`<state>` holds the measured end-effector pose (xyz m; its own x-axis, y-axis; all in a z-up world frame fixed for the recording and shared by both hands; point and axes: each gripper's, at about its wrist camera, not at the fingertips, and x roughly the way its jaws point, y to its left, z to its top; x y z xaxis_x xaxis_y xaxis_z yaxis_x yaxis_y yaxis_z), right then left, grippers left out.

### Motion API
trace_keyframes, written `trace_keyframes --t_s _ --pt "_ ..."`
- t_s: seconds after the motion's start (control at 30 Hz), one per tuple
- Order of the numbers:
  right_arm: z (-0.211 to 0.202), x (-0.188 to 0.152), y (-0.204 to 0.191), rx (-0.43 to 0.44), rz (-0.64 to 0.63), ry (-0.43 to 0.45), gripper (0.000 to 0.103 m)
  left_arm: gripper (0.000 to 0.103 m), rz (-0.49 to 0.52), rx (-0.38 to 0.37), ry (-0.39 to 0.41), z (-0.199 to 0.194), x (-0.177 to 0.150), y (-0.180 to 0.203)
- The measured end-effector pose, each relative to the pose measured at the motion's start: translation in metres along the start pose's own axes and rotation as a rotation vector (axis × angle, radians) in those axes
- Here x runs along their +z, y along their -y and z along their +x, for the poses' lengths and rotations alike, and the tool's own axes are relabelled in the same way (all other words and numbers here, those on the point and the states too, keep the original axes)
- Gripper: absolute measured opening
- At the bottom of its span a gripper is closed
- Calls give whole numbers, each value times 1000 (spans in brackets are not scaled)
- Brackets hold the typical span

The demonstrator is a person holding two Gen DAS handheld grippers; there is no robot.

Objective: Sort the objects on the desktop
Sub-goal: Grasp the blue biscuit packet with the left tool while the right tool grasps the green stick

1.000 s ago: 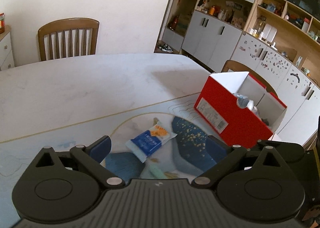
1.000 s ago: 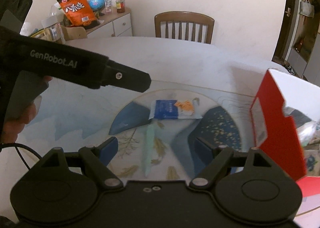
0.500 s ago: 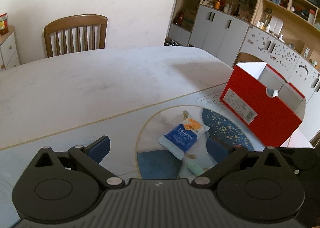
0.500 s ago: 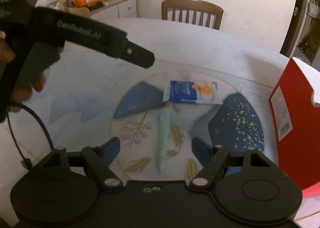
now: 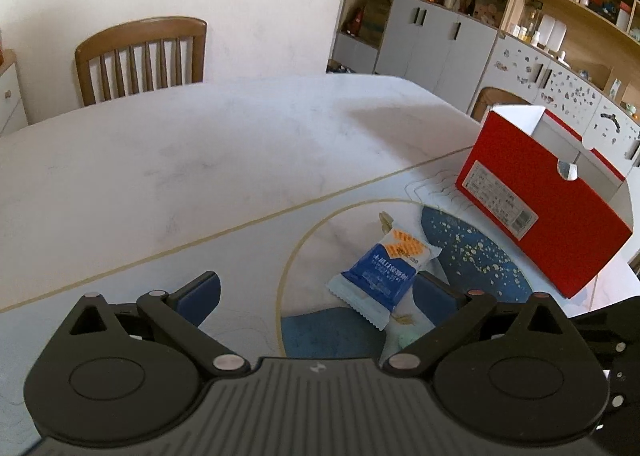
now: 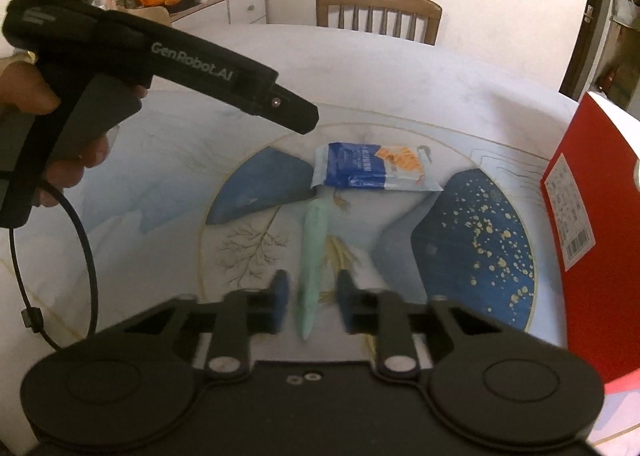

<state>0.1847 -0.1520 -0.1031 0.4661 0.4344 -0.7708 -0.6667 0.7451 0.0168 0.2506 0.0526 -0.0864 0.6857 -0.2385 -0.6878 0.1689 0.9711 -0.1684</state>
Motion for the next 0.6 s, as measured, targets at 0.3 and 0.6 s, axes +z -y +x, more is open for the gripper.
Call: trace_keyframes --t_s 0.3,0.6 --pt "-6 -10 18 -59 39 24 10 103 123 -37 -32 22 -3 21" --pt "-13 -17 53 -135 121 10 10 102 281 -96 -36 50 4 48"
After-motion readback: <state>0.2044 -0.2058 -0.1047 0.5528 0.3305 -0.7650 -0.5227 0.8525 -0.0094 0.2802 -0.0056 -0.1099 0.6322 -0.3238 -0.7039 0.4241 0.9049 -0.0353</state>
